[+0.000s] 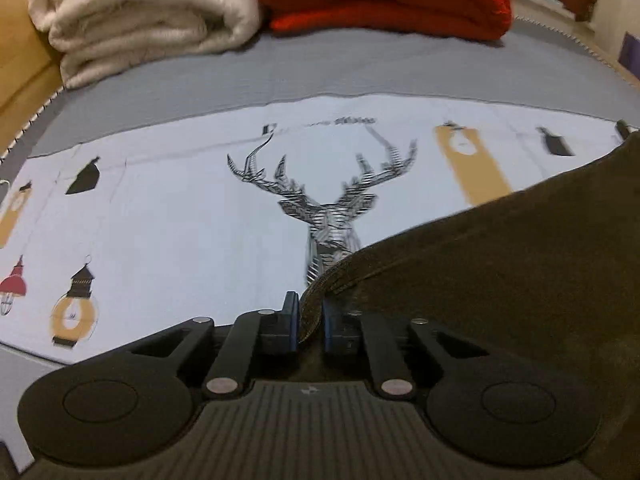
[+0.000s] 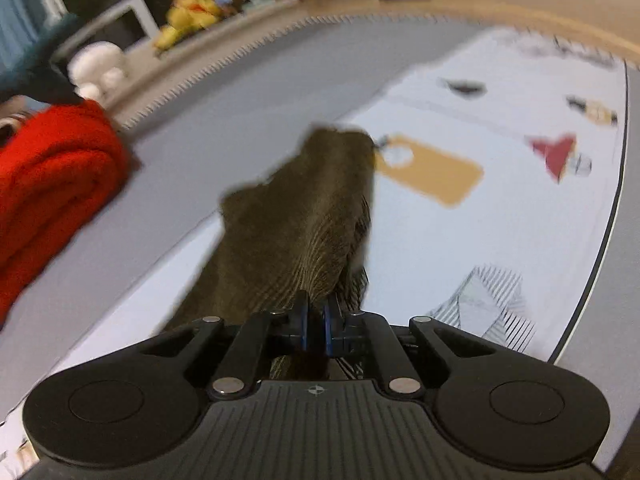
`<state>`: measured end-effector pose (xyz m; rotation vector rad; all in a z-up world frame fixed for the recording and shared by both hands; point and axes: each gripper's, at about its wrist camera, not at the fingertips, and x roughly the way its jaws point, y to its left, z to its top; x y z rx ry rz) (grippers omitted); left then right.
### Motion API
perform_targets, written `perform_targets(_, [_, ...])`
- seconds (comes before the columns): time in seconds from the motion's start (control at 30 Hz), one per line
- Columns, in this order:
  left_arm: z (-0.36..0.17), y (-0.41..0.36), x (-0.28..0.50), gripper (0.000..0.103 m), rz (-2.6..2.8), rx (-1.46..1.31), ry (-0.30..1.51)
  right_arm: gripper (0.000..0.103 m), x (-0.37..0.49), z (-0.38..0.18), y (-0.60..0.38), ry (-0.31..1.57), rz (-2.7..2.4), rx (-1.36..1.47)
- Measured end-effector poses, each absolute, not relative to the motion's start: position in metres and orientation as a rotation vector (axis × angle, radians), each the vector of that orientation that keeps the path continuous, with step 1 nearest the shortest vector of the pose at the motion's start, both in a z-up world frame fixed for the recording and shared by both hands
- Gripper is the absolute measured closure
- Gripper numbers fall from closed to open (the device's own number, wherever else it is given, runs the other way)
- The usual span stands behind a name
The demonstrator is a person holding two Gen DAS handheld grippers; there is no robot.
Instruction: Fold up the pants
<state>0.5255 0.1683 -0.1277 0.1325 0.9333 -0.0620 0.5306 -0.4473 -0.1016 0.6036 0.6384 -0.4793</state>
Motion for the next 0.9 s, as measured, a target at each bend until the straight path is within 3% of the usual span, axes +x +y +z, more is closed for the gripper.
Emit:
perform_targets(0.17, [-0.086, 0.165, 0.452, 0.092, -0.153, 0.038, 0.86, 0.096, 0.447, -0.064, -0.467, 0.603, -0.385, 0.629])
perform_targets(0.3, [-0.086, 0.162, 0.378, 0.092, -0.212, -0.026, 0.893, 0.094, 0.366, -0.075, -0.486, 0.696, -0.367, 0.631])
perform_targets(0.33, [-0.093, 0.161, 0.366, 0.091, -0.218, -0.032, 0.917, 0.089, 0.351, -0.083, -0.491, 0.738, -0.382, 0.623])
perform_targets(0.47, [-0.116, 0.169, 0.353, 0.084, -0.193, -0.182, 1.022, 0.047, 0.323, -0.077, -0.505, 0.717, -0.579, 0.563])
perform_targets(0.5, [-0.115, 0.174, 0.352, 0.08, -0.18, -0.241, 1.013, 0.04, 0.319, -0.07, -0.508, 0.673, -0.595, 0.575])
perform_targets(0.57, [-0.109, 0.183, 0.354, 0.062, -0.162, -0.344, 0.979, 0.037, 0.322, -0.054, -0.507, 0.624, -0.564, 0.591])
perform_targets(0.7, [-0.109, 0.193, 0.361, 0.053, -0.107, -0.489, 0.958, 0.037, 0.358, -0.041, -0.495, 0.625, -0.472, 0.612])
perform_targets(0.77, [-0.112, 0.193, 0.368, 0.043, -0.105, -0.542, 0.954, 0.037, 0.386, -0.045, -0.492, 0.65, -0.452, 0.649])
perform_targets(0.83, [-0.11, 0.194, 0.374, 0.026, -0.12, -0.615, 0.93, 0.037, 0.412, -0.053, -0.494, 0.688, -0.455, 0.709])
perform_targets(0.9, [-0.103, 0.195, 0.377, 0.019, -0.133, -0.659, 0.877, 0.037, 0.441, -0.066, -0.494, 0.728, -0.47, 0.778])
